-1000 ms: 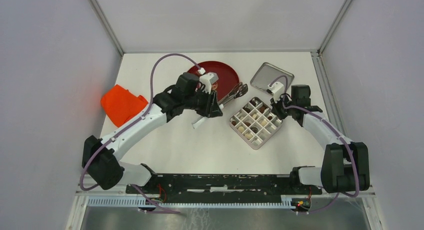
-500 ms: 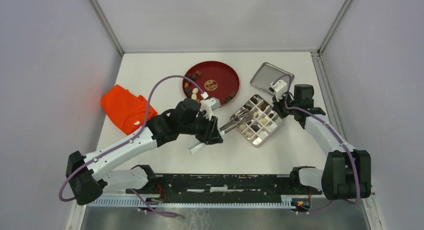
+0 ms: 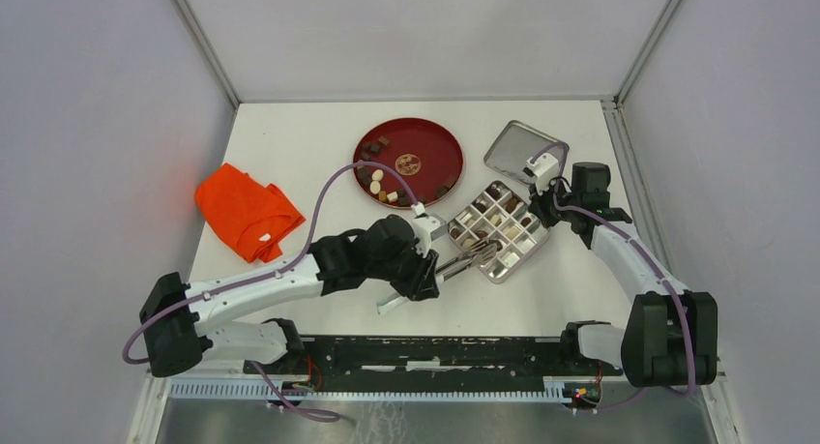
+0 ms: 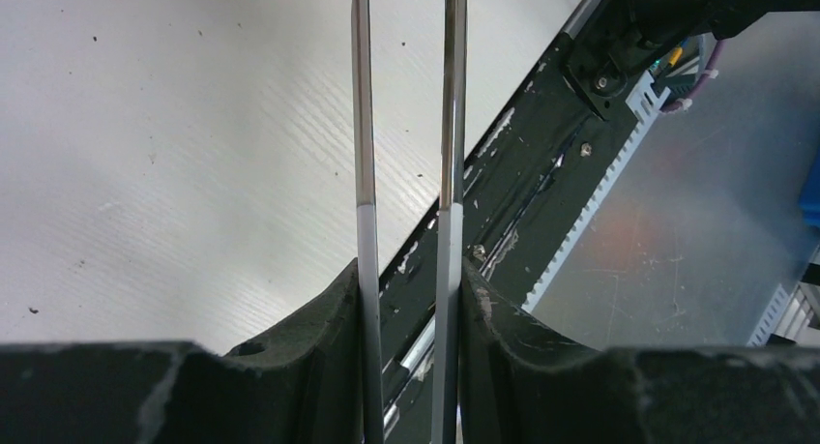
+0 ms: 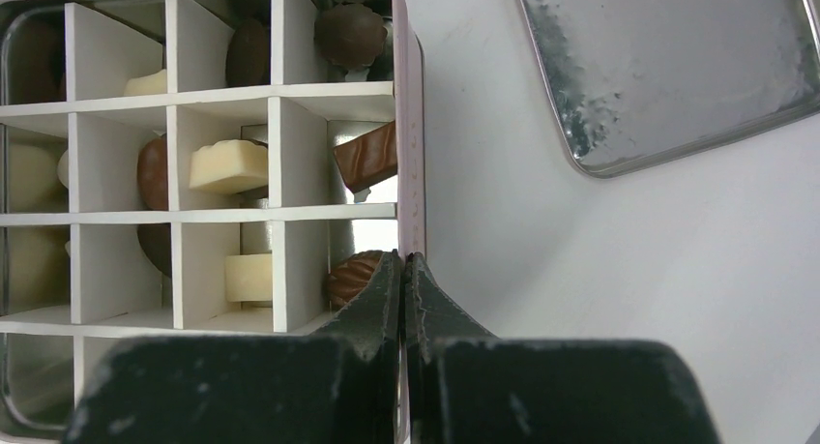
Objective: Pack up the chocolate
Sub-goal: Pick up the fake chocolate from the plate, then place the fake chocolate in the packing box.
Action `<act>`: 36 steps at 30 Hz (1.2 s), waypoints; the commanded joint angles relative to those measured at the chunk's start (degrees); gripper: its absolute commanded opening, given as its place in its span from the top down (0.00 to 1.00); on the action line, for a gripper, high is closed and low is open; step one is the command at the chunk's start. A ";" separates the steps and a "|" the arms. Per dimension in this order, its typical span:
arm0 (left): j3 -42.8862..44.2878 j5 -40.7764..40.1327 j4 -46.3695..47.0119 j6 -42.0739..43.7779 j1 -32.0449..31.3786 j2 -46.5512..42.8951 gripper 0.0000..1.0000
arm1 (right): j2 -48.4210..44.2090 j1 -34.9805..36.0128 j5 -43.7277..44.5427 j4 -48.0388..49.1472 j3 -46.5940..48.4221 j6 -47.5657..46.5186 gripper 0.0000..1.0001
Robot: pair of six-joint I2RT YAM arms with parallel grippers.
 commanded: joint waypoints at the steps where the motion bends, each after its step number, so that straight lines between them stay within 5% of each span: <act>1: 1.00 -2.28 6.34 -1.99 -1.52 2.46 0.98 | -1.09 -0.20 -2.91 3.79 0.18 1.15 1.00; 25: 2.40 -1.88 7.59 -1.00 -3.55 7.38 0.95 | -0.11 -0.25 -3.66 3.54 0.16 0.54 1.00; 36: 2.49 -1.48 7.59 -0.80 -3.59 9.14 0.77 | -0.11 -0.22 -3.97 3.47 0.16 0.36 1.00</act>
